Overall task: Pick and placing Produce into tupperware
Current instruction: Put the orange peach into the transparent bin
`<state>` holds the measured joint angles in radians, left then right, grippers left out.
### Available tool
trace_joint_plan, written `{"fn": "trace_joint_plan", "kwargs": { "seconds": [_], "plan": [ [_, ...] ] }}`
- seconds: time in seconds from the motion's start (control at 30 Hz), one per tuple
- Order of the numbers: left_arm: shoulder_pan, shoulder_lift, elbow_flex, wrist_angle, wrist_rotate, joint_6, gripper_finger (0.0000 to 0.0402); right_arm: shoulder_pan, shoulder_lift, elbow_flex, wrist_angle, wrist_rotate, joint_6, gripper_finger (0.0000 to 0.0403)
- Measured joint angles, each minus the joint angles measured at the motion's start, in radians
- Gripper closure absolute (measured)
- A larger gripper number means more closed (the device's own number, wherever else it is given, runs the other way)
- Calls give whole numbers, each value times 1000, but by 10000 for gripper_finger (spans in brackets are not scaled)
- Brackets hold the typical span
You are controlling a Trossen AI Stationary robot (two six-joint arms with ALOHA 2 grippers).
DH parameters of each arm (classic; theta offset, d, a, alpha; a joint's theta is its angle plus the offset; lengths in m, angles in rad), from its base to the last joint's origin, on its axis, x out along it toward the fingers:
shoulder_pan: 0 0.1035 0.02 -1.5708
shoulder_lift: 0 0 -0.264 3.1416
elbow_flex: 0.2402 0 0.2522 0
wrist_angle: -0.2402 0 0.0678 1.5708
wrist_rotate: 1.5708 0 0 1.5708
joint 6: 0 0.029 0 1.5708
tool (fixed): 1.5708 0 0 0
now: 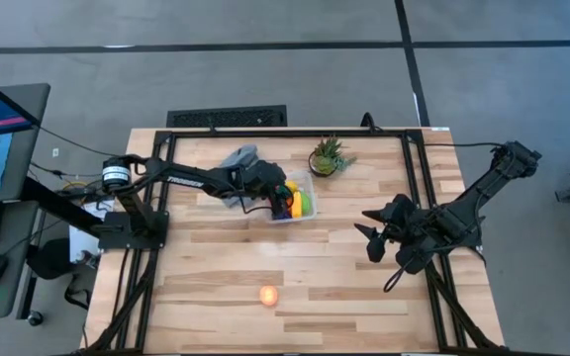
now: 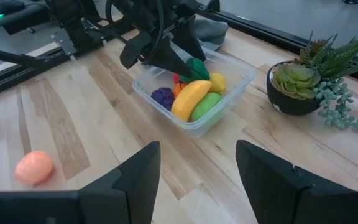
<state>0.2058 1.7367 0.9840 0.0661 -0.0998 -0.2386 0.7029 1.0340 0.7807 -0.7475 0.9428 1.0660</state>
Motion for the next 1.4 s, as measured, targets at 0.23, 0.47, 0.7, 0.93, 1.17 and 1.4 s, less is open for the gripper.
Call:
{"fn": "trace_joint_plan", "kwargs": {
  "seconds": [0.23,0.47,0.7,0.93,1.17,1.4],
  "plan": [
    [-10,-28,0,-8,26,23,136,0,0,0,0,-3,7,168],
    [-9,-98,0,-61,14,70,136,0,0,0,0,-3,7,168],
    [-36,-189,0,-179,15,115,136,0,0,0,-1,-3,7,168],
    [-92,-282,0,-304,14,118,136,0,0,0,0,-3,8,168],
    [-155,-351,0,-409,-13,119,136,-10,0,0,0,-3,8,168],
    [-229,-380,0,-457,-13,99,136,-32,0,0,0,-3,8,168]
  ]
}}
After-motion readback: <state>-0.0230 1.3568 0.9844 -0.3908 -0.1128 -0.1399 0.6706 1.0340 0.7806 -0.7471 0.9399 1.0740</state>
